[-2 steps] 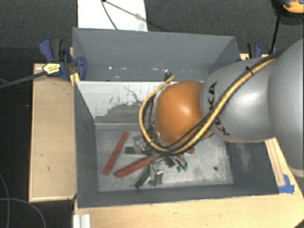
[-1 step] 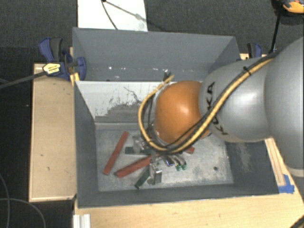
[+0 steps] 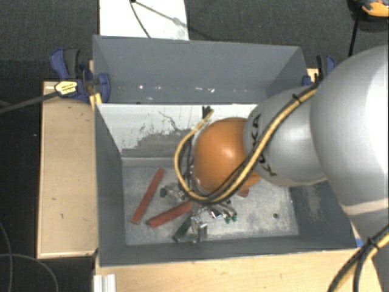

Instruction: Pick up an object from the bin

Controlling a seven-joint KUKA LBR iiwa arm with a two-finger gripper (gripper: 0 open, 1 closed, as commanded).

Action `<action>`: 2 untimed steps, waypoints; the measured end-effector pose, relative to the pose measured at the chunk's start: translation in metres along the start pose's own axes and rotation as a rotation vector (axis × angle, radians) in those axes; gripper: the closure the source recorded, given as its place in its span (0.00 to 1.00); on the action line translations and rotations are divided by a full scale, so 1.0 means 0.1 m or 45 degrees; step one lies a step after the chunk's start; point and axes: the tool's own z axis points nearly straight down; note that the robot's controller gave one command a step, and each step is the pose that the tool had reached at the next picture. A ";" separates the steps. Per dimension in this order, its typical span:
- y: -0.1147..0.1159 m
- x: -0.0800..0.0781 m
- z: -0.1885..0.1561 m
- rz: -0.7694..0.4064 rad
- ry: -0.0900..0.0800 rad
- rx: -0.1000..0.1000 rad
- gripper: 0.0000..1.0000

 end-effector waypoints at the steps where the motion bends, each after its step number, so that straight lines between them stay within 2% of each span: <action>1: 0.01 -0.04 0.00 0.033 -0.002 -0.001 1.00; 2: 0.01 -0.04 0.00 0.034 -0.002 -0.001 1.00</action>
Offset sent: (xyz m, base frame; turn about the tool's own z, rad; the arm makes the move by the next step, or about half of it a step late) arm 0.0000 0.0000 0.0000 0.0000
